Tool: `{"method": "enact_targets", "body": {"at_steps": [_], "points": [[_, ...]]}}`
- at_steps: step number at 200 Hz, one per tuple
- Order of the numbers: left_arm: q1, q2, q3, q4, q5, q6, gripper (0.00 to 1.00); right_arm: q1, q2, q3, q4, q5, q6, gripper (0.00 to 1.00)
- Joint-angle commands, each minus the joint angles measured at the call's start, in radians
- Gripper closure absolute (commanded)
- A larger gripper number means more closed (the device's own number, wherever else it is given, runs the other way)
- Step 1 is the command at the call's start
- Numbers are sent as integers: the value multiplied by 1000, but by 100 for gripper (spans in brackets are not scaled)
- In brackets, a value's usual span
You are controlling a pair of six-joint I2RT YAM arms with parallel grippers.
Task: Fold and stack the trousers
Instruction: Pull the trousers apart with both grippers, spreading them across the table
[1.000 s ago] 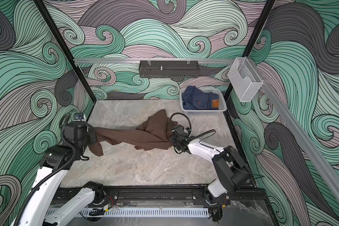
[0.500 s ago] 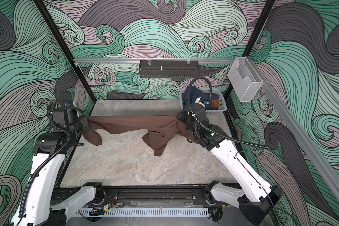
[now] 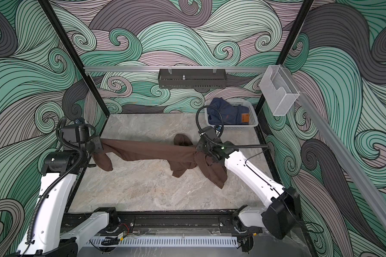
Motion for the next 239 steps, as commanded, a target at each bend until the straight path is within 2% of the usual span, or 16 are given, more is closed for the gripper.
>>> {"method": "enact_targets", "body": {"at_steps": [1, 21, 52, 81, 108, 126, 149, 177, 239], "points": [[19, -24, -17, 1, -40, -24, 100, -9, -23, -22, -44, -24, 17, 39], [26, -34, -50, 7, -41, -34, 100, -9, -110, -75, -90, -35, 105, 29], [34, -45, -93, 7, -41, -55, 100, -8, -312, -211, -148, -19, 275, 25], [41, -62, -128, 12, -40, -72, 100, -10, -517, -407, -163, -47, 476, 26], [46, -64, -148, 16, -37, -79, 100, -11, -628, -536, -238, -107, 679, 27], [48, -67, -155, 18, -37, -79, 100, -10, -697, -598, -292, -138, 783, 28], [54, -68, -156, 19, -38, -78, 100, -11, -805, -689, -319, -160, 887, 33], [60, -70, -154, 18, -36, -78, 100, -11, -896, -780, -329, -194, 975, 43], [66, -72, -159, 20, -29, -79, 100, -11, -892, -827, -365, -216, 1036, 44]]}}
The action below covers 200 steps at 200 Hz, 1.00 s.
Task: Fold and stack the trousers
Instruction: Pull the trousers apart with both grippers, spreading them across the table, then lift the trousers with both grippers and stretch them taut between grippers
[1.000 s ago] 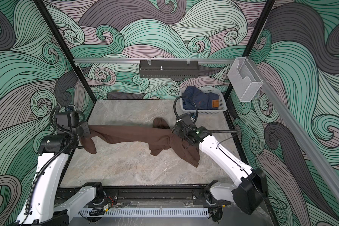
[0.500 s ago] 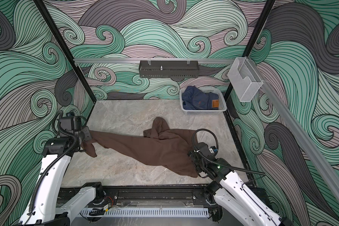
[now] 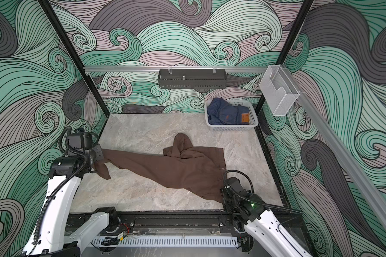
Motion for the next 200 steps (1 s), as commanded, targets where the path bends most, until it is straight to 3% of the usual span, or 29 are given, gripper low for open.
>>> {"method": "enact_targets", "body": {"at_steps": [1, 38, 79, 110, 163, 173, 194, 200], "points": [[12, -19, 7, 15, -14, -16, 100, -4, 13, -13, -30, -16, 55, 44], [17, -17, 11, 16, -13, -15, 100, -3, 18, 18, -43, -42, 59, 43], [22, -11, 12, 21, -7, -19, 100, 1, 40, 26, -31, -78, 60, 31], [25, -7, 9, 24, -4, -18, 100, 8, 96, -35, 59, -101, 83, 35], [33, 4, 15, 26, 5, -15, 100, 7, 180, -87, 174, -39, 118, 56], [34, 8, 17, 27, 9, -15, 100, 7, 198, -92, 193, -23, 121, 64], [45, 19, 24, 32, 17, -16, 100, 7, 224, -69, 207, 19, 113, 99], [49, 24, 27, 35, 22, -16, 100, 4, 225, -53, 207, 36, 107, 100]]}}
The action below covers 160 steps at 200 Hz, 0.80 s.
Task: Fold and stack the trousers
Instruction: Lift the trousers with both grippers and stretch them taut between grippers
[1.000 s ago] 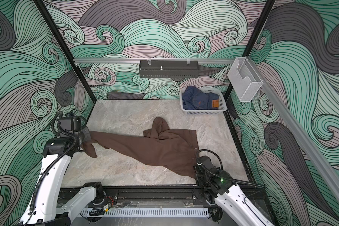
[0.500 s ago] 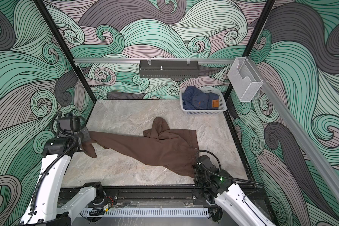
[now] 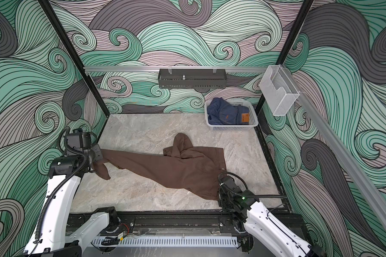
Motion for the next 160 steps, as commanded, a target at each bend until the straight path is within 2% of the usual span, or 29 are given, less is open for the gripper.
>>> {"method": "enact_targets", "body": {"at_steps": [1, 19, 35, 76, 110, 133, 160], "points": [[21, 14, 27, 31, 8, -14, 100, 1, 15, 24, 21, 88, 5, 100], [44, 38, 47, 40, 19, -17, 100, -18, 4, 92, 19, 147, -30, 100], [80, 75, 76, 49, 41, -28, 100, -94, 19, 190, 12, 170, -124, 100], [191, 162, 135, 77, 85, -59, 100, -472, 141, 438, -53, 102, -432, 100], [300, 194, 113, 92, 144, -100, 100, -711, 237, 507, -60, 33, -573, 100], [332, 207, 86, 118, 188, -115, 100, -790, 289, 519, -57, -22, -622, 100], [335, 244, 86, 137, 222, -122, 100, -802, 337, 545, -27, -64, -650, 100]]}}
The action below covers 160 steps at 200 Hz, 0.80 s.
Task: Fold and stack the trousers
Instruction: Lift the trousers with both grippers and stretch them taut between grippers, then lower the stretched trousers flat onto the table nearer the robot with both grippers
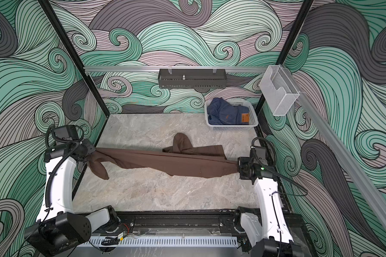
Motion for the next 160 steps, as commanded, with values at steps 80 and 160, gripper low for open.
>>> {"method": "enact_targets", "body": {"at_steps": [80, 160], "points": [[38, 255, 382, 70, 102, -101, 100, -11, 387, 555, 82, -104, -48, 100], [96, 107, 230, 105, 100, -98, 100, -24, 295, 600, 8, -73, -170, 100]]}}
